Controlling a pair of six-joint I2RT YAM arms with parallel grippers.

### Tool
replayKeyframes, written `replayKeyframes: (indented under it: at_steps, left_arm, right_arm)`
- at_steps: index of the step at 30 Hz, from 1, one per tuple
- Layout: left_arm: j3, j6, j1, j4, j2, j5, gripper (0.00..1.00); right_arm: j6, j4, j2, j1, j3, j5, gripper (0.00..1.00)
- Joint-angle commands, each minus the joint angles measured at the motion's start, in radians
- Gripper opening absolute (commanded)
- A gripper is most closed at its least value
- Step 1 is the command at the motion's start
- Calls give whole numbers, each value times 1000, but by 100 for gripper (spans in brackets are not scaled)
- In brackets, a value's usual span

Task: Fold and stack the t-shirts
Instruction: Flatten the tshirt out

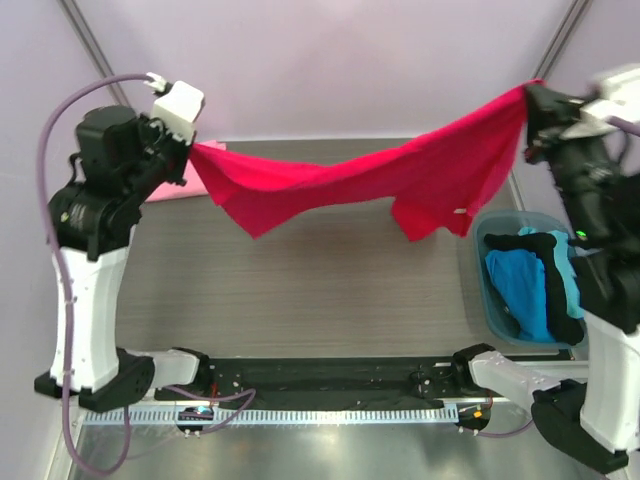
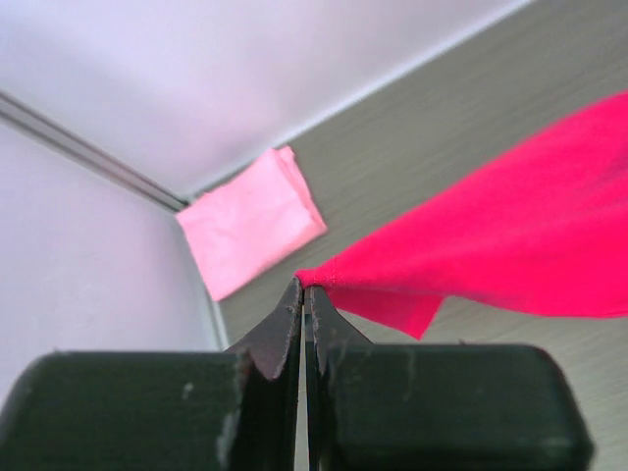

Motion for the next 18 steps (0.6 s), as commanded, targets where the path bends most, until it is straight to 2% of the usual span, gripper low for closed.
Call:
replayKeyframes:
  at_steps: [1, 5, 9, 14, 15, 18]
  left_arm:
    - [6, 48, 23, 28, -60, -39, 0]
    - [62, 42, 37, 51, -19, -38, 0]
    - [25, 39, 37, 59, 26, -7, 0]
    - [-173, 29, 37, 98, 90, 44, 0]
    - [-200, 22, 39, 109, 127, 80, 0]
    - [-285, -2, 37, 157, 249, 120, 0]
  right_arm:
    - [36, -4, 27, -21, 107, 7, 1]
    - [-4, 65, 41, -19, 53, 22, 1]
    - [-29, 130, 64, -19, -63, 41, 1]
    - [-72, 217, 90, -19, -256, 32, 1]
    - [-73, 240, 97, -19, -351, 35, 1]
    - [-86, 338, 154, -21, -497, 67, 1]
